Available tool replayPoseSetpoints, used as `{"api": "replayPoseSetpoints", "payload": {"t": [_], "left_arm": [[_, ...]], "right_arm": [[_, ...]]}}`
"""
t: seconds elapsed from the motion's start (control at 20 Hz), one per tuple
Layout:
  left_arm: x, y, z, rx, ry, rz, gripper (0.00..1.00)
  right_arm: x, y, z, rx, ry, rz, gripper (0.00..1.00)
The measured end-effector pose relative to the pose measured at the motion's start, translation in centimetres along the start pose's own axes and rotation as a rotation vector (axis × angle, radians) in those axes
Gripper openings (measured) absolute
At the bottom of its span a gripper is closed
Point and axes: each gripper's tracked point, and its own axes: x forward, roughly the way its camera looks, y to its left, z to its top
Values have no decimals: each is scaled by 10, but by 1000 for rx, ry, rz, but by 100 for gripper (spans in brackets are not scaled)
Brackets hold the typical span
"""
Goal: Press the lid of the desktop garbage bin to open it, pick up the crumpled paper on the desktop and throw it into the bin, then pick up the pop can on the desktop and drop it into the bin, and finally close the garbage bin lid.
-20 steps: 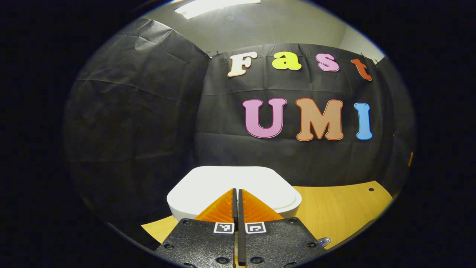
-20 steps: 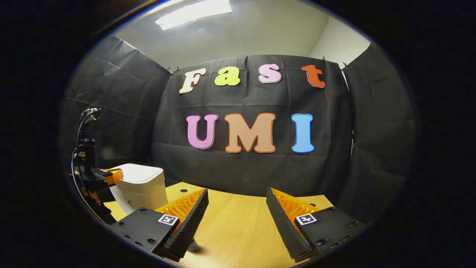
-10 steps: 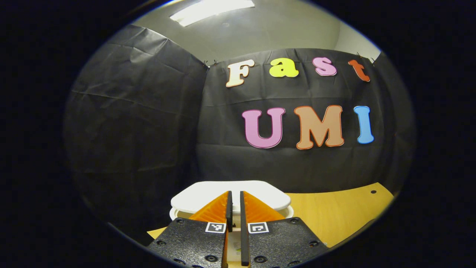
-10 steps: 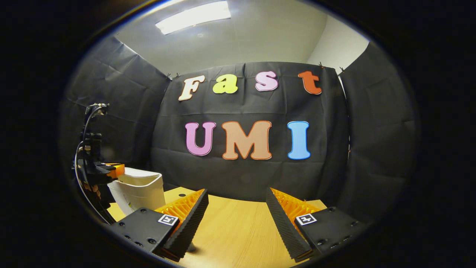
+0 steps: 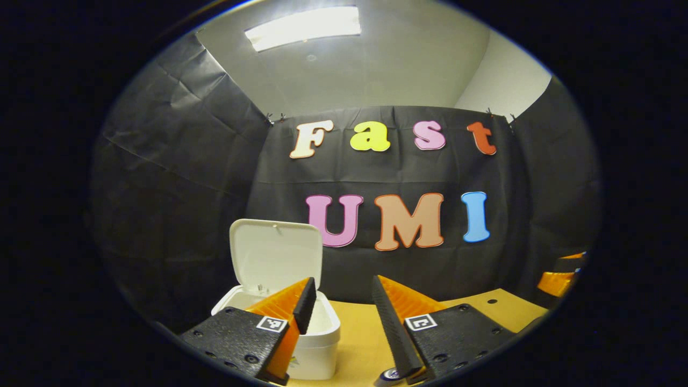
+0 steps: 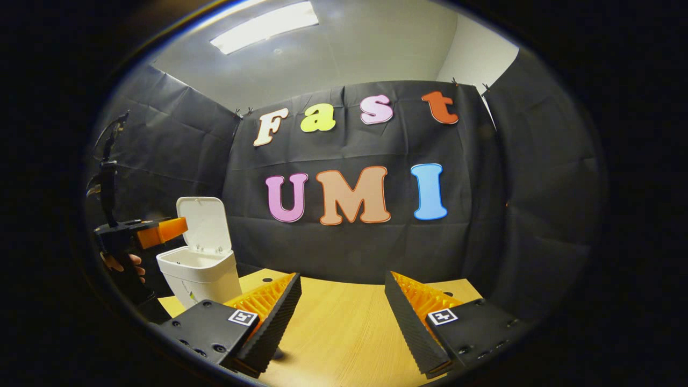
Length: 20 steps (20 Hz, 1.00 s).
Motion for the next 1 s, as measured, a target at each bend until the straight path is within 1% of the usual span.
{"api": "replayPoseSetpoints", "payload": {"t": [0.05,0.1,0.15,0.2,0.25,0.35,0.4,0.45,0.5,0.55,0.6,0.65,0.7,0.75,0.8,0.85,0.9,0.95,1.0], "left_arm": [[-5,-6,4,1,-9,-5,84],[-10,-11,8,6,-17,-8,90],[-15,-16,10,8,-23,-12,95],[-20,-20,13,12,-23,-18,96],[-24,-23,15,18,-26,-18,99],[-30,-24,20,33,-28,-10,99],[-34,-24,21,40,-27,-3,95],[-36,-24,23,43,-28,1,95],[-38,-25,25,46,-28,6,99],[-42,-24,26,51,-25,9,99],[-44,-24,26,57,-24,14,95],[-46,-24,26,64,-22,16,99],[-47,-23,28,72,-20,20,95],[-47,-24,27,81,-17,21,99],[-48,-24,27,88,-14,23,95],[-49,-24,27,90,-13,25,95],[-49,-25,26,87,-10,24,99],[-48,-27,24,83,-3,22,99],[-48,-28,21,82,6,22,95]], "right_arm": [[1,-1,-8,3,22,10,98],[2,-1,-18,5,46,22,98],[2,1,-28,5,75,39,98],[1,2,-42,0,105,54,98],[1,2,-54,-8,135,66,98],[0,1,-82,-24,193,87,99],[-2,1,-97,-32,224,96,99],[-3,0,-111,-40,257,104,99],[-6,0,-127,-46,292,112,99],[-7,0,-140,-56,326,121,99],[-9,0,-155,-69,356,128,99],[-12,-1,-171,-81,393,134,99],[-14,-1,-186,-90,427,140,99],[-16,-2,-199,-94,458,145,99],[-18,-1,-212,-94,490,155,99],[-19,-1,-223,-93,517,161,99],[-21,-3,-235,-96,545,164,99],[-22,-5,-245,-103,571,166,99],[-22,-6,-255,-111,595,166,99]]}}
